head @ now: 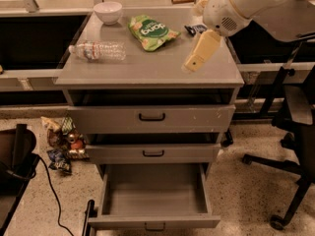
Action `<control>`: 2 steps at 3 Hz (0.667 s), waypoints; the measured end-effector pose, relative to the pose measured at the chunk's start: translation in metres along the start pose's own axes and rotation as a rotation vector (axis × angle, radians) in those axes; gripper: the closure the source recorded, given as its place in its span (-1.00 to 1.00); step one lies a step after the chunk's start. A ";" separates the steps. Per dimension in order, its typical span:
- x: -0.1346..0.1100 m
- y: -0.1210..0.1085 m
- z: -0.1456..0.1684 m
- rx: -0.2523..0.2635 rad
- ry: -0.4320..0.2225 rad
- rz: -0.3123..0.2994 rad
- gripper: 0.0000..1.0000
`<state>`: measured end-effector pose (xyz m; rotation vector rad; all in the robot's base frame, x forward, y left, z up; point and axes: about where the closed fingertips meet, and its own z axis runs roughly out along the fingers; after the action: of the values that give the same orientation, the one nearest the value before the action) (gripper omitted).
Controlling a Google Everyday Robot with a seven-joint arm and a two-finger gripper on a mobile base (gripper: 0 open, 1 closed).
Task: Place water bottle into bottom drawer
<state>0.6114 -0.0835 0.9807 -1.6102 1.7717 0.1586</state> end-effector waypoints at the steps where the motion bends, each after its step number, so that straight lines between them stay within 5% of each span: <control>1: -0.006 -0.045 0.044 0.051 -0.086 -0.014 -1.00; 2: -0.022 -0.091 0.096 0.074 -0.172 -0.017 -1.00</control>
Offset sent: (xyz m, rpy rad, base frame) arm 0.2009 0.0852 -0.0309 0.2496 -0.1629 0.0556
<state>0.7334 -0.0332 0.9565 -1.5117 1.6140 0.2144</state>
